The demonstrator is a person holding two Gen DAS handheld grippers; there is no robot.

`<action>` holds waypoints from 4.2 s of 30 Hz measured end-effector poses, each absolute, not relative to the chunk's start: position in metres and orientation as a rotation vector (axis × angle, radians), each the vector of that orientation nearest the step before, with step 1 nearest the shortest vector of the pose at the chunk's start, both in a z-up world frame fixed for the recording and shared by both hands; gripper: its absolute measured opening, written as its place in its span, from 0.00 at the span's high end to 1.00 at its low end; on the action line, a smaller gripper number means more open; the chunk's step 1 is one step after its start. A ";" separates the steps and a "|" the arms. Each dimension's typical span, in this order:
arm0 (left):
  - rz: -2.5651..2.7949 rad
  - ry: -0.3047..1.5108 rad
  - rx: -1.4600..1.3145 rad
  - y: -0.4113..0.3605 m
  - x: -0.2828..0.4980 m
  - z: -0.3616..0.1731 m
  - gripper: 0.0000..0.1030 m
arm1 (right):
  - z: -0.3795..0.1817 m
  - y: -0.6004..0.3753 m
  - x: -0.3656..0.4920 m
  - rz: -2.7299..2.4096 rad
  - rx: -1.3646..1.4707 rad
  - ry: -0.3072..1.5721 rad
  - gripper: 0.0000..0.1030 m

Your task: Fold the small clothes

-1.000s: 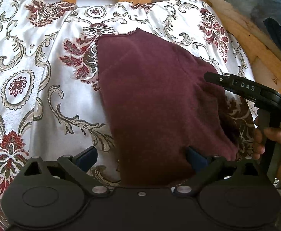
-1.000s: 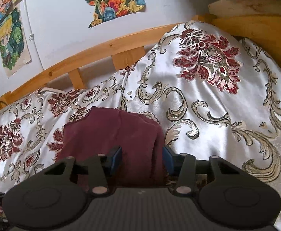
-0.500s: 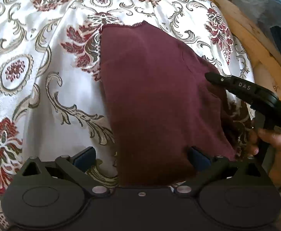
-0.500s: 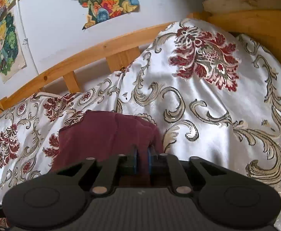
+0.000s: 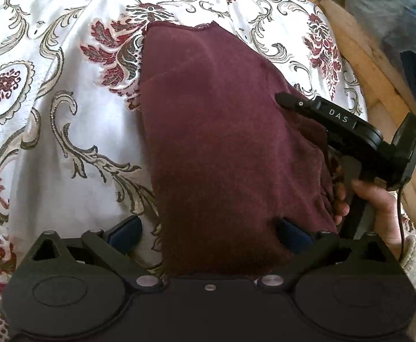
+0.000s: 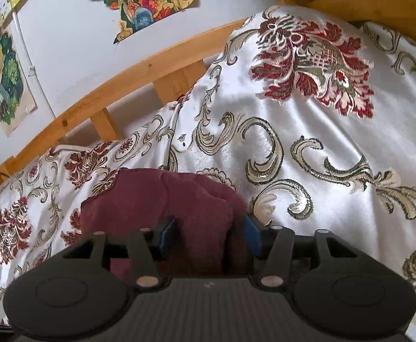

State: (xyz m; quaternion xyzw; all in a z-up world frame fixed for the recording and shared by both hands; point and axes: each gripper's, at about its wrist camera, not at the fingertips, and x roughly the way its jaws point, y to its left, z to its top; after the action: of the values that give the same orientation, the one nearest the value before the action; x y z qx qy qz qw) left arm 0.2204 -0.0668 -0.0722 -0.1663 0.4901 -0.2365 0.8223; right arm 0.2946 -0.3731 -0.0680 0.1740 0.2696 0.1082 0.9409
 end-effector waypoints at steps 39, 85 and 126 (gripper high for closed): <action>-0.387 0.792 -0.255 -0.008 0.300 -0.049 0.49 | -0.002 -0.239 0.385 0.274 0.012 0.389 0.80; -0.038 0.551 -0.014 0.001 0.079 0.015 0.01 | 0.032 -0.263 0.070 0.213 0.062 0.359 0.00; 0.009 0.608 -0.025 0.003 0.081 0.014 0.01 | 0.021 -0.262 0.079 0.245 0.086 0.425 0.00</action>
State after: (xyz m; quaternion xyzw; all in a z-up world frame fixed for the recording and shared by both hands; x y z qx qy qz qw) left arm 0.0811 0.0025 0.0143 -0.0123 0.2995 0.0044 0.9540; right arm 0.0792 -0.2619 0.0214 0.0424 0.2103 0.1212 0.9692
